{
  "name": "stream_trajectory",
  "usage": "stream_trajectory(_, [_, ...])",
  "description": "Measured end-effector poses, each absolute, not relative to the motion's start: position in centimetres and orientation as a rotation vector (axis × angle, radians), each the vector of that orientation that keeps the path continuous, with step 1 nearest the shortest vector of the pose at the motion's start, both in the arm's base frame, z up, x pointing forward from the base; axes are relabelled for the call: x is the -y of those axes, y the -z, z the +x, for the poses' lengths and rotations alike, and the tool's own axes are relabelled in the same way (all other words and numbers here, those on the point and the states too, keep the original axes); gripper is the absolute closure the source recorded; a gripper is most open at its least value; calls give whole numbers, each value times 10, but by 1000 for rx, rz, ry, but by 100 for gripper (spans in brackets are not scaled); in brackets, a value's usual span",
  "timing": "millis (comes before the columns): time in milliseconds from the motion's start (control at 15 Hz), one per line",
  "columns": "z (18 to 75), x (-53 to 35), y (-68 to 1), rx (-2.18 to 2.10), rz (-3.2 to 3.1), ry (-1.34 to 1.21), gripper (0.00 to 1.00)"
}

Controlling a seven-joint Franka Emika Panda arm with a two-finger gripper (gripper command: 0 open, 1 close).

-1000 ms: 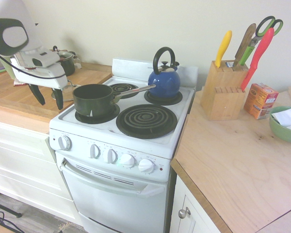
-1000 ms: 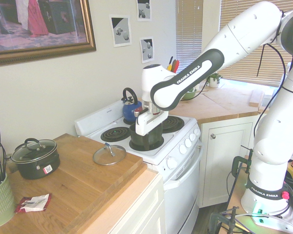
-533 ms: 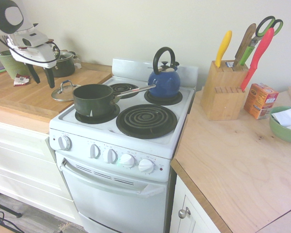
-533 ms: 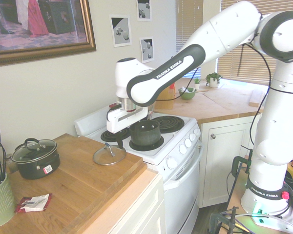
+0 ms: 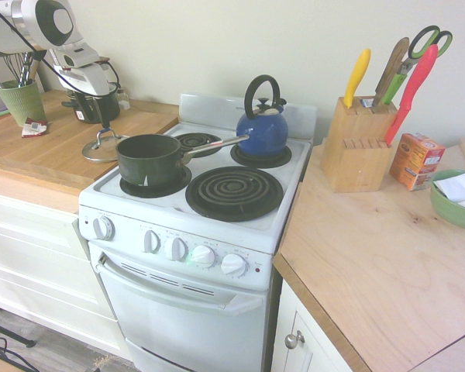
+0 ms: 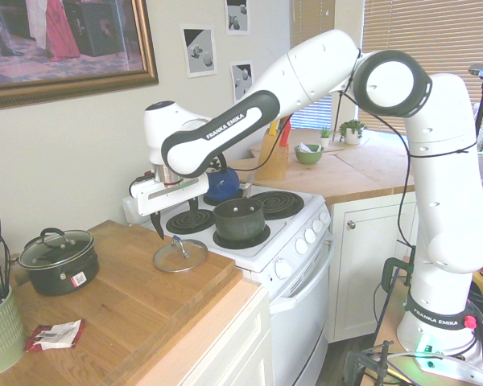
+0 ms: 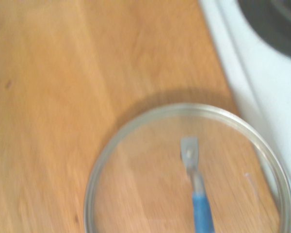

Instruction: Cover the lid of the pot

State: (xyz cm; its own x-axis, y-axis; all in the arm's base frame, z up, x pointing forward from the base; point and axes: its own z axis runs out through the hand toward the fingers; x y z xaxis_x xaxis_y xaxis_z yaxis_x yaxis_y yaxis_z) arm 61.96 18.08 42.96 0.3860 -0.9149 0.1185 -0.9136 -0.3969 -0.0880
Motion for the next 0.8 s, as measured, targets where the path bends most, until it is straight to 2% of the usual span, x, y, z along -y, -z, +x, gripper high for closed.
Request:
stream_trajectory(733, [639,-169,-377,-1837,-2641,139,0])
stream_trajectory(800, [638,-170,-377,-1834,-2643,139,100])
